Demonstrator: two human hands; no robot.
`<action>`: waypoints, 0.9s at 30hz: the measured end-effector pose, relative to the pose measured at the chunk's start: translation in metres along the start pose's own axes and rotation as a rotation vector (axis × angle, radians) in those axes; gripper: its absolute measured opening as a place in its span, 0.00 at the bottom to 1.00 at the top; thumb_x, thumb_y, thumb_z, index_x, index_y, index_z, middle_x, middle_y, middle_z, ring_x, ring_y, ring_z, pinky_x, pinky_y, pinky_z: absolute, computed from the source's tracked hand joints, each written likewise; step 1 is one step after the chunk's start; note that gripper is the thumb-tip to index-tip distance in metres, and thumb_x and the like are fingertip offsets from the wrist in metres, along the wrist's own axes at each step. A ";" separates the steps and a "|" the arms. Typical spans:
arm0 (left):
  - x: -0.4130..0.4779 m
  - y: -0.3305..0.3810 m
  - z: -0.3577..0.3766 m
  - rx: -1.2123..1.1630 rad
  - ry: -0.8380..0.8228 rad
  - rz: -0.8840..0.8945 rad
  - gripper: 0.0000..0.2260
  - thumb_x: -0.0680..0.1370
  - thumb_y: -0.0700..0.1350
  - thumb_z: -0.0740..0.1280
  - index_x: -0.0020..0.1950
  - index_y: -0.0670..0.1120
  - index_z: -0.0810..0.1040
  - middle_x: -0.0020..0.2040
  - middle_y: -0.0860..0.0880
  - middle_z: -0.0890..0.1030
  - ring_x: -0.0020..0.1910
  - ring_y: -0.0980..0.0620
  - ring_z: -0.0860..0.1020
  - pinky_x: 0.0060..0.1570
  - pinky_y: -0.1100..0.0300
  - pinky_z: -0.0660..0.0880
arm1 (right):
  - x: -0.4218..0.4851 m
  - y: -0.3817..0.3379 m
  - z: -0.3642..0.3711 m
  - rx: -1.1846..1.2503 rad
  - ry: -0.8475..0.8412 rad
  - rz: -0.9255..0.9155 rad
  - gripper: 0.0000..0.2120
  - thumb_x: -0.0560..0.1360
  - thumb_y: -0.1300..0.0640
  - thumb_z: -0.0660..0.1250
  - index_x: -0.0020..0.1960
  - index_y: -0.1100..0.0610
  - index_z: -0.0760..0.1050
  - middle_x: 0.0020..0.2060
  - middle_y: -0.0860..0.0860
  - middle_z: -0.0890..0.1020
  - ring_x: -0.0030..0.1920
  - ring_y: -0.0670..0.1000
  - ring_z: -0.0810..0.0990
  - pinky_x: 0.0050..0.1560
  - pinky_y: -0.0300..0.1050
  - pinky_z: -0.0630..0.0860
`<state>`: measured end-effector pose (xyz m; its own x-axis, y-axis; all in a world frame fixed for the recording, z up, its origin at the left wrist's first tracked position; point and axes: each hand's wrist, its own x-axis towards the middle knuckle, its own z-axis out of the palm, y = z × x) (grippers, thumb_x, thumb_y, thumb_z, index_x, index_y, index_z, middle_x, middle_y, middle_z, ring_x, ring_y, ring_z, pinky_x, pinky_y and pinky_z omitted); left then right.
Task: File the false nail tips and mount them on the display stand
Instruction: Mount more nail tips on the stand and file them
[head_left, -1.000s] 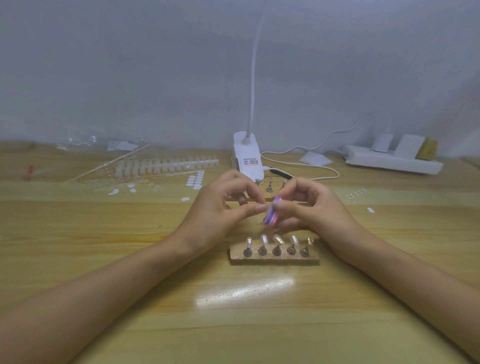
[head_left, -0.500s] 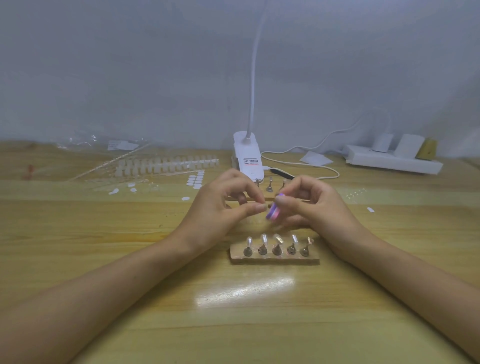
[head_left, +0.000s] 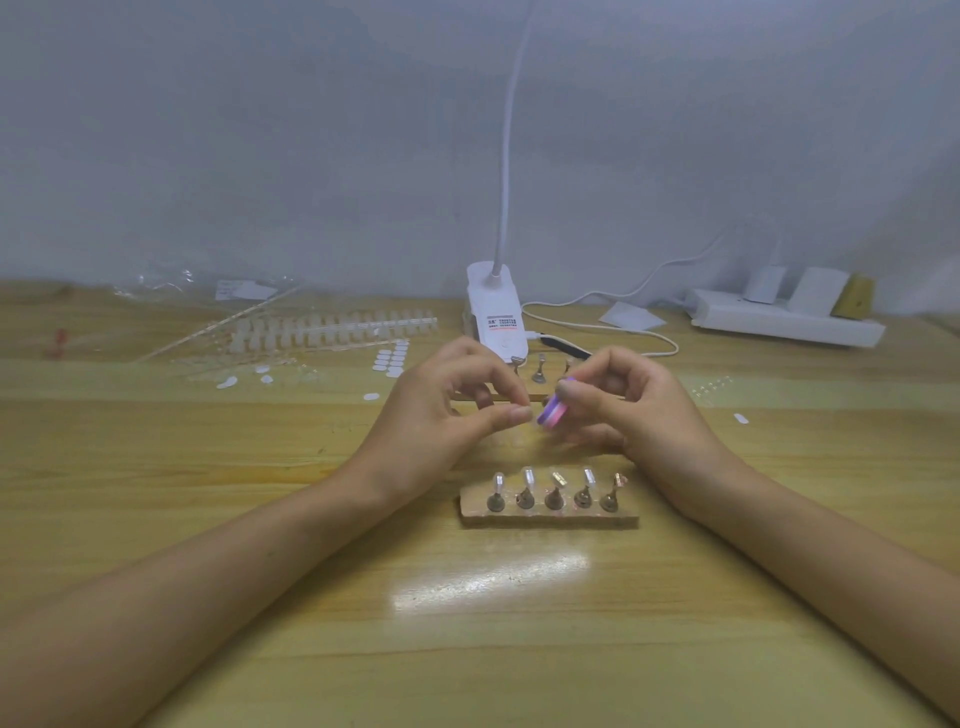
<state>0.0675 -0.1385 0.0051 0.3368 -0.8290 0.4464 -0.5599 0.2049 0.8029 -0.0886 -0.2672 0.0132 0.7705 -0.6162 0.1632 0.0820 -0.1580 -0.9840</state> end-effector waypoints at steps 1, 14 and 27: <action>0.000 0.000 0.000 0.002 0.005 0.002 0.04 0.72 0.43 0.76 0.39 0.51 0.82 0.45 0.58 0.77 0.42 0.59 0.75 0.42 0.72 0.70 | 0.000 0.000 0.000 0.000 -0.001 -0.001 0.14 0.68 0.56 0.74 0.46 0.63 0.75 0.43 0.63 0.84 0.42 0.60 0.86 0.42 0.53 0.84; 0.000 0.000 0.000 0.006 0.010 -0.013 0.03 0.72 0.43 0.76 0.41 0.48 0.83 0.46 0.53 0.78 0.42 0.57 0.76 0.48 0.68 0.72 | 0.000 0.002 0.000 0.000 -0.010 -0.007 0.12 0.69 0.58 0.74 0.47 0.62 0.75 0.45 0.63 0.85 0.42 0.58 0.86 0.44 0.52 0.82; 0.000 0.002 -0.001 0.023 0.025 -0.022 0.02 0.72 0.43 0.76 0.41 0.47 0.83 0.47 0.53 0.78 0.43 0.59 0.76 0.48 0.69 0.71 | -0.001 0.003 0.000 0.006 -0.029 -0.027 0.13 0.67 0.59 0.75 0.46 0.63 0.76 0.45 0.60 0.85 0.44 0.57 0.86 0.46 0.51 0.84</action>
<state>0.0669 -0.1378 0.0070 0.3674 -0.8200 0.4388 -0.5697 0.1745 0.8031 -0.0886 -0.2671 0.0100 0.7860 -0.5891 0.1874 0.1062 -0.1699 -0.9797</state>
